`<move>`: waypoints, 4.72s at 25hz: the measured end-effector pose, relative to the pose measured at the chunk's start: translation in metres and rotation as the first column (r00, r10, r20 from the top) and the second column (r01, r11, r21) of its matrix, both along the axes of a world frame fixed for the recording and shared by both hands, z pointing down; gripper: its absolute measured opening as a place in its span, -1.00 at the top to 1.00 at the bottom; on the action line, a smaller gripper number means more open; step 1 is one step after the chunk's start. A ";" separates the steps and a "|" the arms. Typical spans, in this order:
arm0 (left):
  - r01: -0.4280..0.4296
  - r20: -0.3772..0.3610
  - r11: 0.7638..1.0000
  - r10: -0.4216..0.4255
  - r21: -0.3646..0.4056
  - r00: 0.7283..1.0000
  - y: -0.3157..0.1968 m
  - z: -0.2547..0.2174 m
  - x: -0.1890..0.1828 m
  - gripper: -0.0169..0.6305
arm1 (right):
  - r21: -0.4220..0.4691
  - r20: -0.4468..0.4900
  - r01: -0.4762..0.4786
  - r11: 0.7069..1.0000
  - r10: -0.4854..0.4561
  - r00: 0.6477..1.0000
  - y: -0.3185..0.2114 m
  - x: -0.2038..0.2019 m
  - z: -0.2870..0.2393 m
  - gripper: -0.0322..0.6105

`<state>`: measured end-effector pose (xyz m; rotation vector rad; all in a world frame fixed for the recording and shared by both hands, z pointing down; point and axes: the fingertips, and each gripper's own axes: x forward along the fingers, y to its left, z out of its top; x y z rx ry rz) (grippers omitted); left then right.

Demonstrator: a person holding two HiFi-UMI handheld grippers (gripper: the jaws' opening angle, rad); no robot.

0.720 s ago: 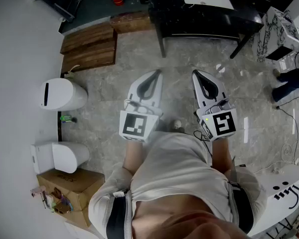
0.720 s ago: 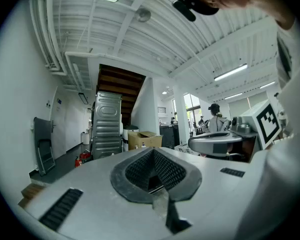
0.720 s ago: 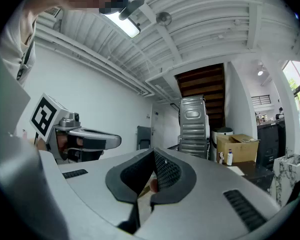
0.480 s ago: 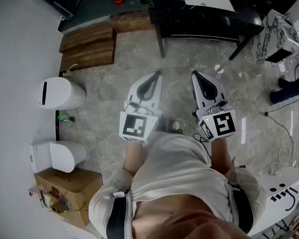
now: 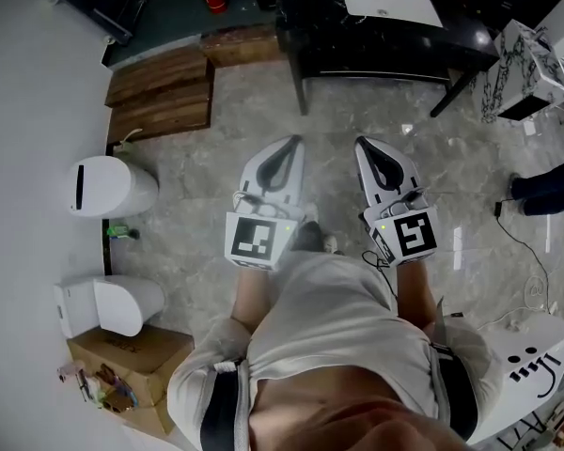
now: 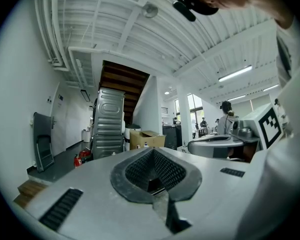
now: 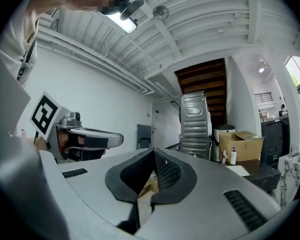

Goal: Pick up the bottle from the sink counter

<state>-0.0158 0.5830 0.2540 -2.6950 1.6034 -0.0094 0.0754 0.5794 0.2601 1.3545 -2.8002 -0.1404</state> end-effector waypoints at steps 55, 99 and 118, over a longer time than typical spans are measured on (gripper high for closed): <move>-0.002 0.010 1.000 0.003 -0.007 1.000 -0.268 0.005 -0.020 0.94 | -0.034 -0.032 0.039 0.999 -0.040 0.999 -0.263 -0.027 0.014 0.92; 0.060 0.002 0.997 -0.060 -0.057 0.998 -0.393 0.018 -0.007 0.94 | -0.066 -0.022 0.119 0.991 -0.121 0.992 -0.398 -0.020 0.022 0.92; 0.026 -0.010 0.996 -0.027 -0.088 1.000 -0.476 0.034 -0.035 0.94 | -0.103 -0.041 0.079 0.992 -0.083 0.996 -0.479 -0.048 0.039 0.92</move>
